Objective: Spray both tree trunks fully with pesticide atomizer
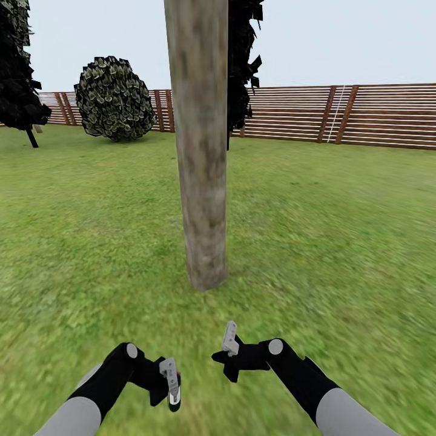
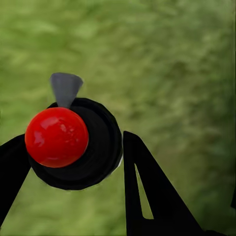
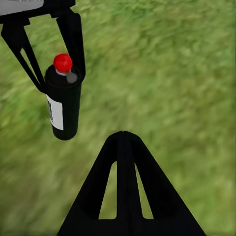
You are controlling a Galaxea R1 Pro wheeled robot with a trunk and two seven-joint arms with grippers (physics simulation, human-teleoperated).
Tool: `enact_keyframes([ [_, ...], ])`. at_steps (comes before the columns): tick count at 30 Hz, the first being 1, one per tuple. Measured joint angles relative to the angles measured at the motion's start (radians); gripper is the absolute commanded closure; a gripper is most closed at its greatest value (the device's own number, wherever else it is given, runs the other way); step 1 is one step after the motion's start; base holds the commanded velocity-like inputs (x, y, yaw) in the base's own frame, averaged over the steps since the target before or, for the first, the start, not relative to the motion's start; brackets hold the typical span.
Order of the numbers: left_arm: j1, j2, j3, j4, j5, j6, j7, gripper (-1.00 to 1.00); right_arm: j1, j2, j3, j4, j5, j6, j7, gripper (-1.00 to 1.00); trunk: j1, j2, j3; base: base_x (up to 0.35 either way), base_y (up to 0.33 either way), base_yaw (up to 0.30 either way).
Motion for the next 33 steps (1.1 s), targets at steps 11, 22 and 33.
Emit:
enact_keyframes([
  [11, -0.035, -0.095, 0.000, -0.002, -0.069, 0.003, 0.009, 1.00, 0.000, 0.035, -0.001, 0.001, 0.126, 0.002, 0.000, 1.00, 0.000, 0.000, 0.000, 0.000, 0.000, 0.000],
  [22, -0.037, -0.103, 0.000, -0.002, -0.067, 0.003, 0.007, 1.00, 0.000, 0.035, -0.002, 0.000, 0.127, 0.002, 0.000, 1.00, 0.000, 0.000, 0.000, 0.000, 0.000, 0.000],
  [33, -0.036, -0.118, 0.002, 0.001, -0.065, 0.000, 0.003, 1.00, 0.000, 0.035, -0.002, 0.000, 0.127, 0.002, 0.000, 1.00, 0.000, 0.000, 0.000, 0.000, 0.000, 0.000],
])
